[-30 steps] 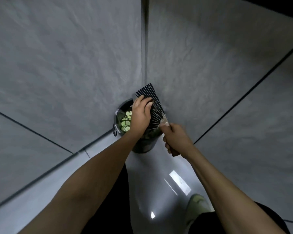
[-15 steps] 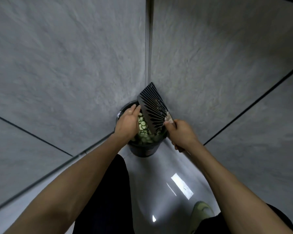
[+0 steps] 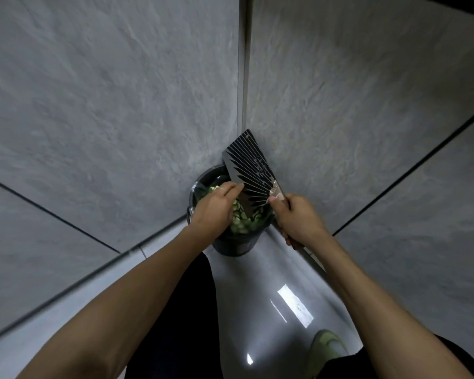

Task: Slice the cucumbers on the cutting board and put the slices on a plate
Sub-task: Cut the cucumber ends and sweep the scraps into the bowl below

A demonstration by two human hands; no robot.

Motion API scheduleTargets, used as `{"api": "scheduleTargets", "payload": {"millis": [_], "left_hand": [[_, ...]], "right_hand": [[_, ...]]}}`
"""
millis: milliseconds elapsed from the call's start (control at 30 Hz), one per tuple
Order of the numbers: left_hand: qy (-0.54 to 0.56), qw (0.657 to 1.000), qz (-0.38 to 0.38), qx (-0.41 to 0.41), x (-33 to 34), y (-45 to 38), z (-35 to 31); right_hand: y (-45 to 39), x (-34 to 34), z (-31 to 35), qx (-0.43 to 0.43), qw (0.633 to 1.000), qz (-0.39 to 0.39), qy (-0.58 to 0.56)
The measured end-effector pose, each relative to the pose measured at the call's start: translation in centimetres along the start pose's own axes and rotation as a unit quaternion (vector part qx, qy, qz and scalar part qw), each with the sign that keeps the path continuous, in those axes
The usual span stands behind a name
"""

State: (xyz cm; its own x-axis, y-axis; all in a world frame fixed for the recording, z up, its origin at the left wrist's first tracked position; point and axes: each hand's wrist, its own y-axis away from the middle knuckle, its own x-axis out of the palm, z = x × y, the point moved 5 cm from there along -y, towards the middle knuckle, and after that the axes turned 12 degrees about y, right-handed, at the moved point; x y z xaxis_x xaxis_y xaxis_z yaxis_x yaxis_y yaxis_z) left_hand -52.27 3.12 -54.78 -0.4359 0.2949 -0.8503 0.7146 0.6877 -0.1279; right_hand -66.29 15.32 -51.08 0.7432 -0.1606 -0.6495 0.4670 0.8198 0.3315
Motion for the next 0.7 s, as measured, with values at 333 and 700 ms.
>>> {"api": "scheduleTargets", "payload": {"millis": [333, 700], "left_hand": [[0.017, 1.000, -0.024, 0.009, -1.5, 0.3, 0.1], [0.418, 0.831, -0.109, -0.349, -5.1, -0.3, 0.2]], "right_hand": [[1.0, -0.7, -0.2, -0.003, 1.000, 0.011, 0.026], [3.1, -0.6, 3.0, -0.029, 0.999, 0.004, 0.044]]}}
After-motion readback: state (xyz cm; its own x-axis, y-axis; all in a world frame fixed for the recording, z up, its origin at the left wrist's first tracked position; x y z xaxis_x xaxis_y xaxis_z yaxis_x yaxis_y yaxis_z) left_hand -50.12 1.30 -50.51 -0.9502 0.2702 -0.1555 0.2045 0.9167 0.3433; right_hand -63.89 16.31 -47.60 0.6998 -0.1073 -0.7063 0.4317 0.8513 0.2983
